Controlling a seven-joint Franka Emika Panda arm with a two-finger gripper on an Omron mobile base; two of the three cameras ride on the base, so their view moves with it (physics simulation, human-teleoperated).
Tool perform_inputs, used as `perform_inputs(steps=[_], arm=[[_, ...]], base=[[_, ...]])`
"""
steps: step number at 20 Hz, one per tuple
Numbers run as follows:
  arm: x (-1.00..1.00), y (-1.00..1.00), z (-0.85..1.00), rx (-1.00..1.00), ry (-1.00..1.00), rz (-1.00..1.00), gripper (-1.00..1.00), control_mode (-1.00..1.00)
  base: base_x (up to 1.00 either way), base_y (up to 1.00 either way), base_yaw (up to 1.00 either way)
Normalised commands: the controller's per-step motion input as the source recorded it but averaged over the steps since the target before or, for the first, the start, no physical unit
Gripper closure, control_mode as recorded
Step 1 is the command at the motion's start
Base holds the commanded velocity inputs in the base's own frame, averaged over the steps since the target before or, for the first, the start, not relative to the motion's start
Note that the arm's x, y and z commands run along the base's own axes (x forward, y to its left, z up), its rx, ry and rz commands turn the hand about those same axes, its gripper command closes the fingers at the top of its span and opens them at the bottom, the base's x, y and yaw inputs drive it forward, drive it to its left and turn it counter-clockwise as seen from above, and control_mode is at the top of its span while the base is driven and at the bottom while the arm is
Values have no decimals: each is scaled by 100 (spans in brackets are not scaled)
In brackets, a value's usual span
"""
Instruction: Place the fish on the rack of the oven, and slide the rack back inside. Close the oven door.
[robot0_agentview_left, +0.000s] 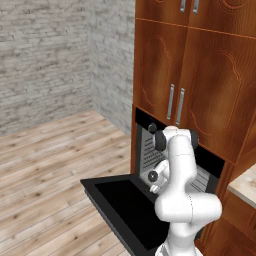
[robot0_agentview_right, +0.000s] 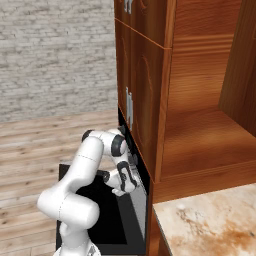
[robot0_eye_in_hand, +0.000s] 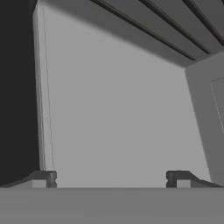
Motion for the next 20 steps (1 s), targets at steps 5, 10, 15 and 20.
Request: perform_inputs(steps=[5,10,15,20], arm=[[-24,2,31,0,0,0,-100,-100],[-49,42,84,0,0,0,-100,-100],[-41,60,100,8,-6,0,-100,-100],[-43,92,96,5,-10,0,-100,-100]], base=[[0,0,0],[0,0,0],[0,0,0],[0,0,0]])
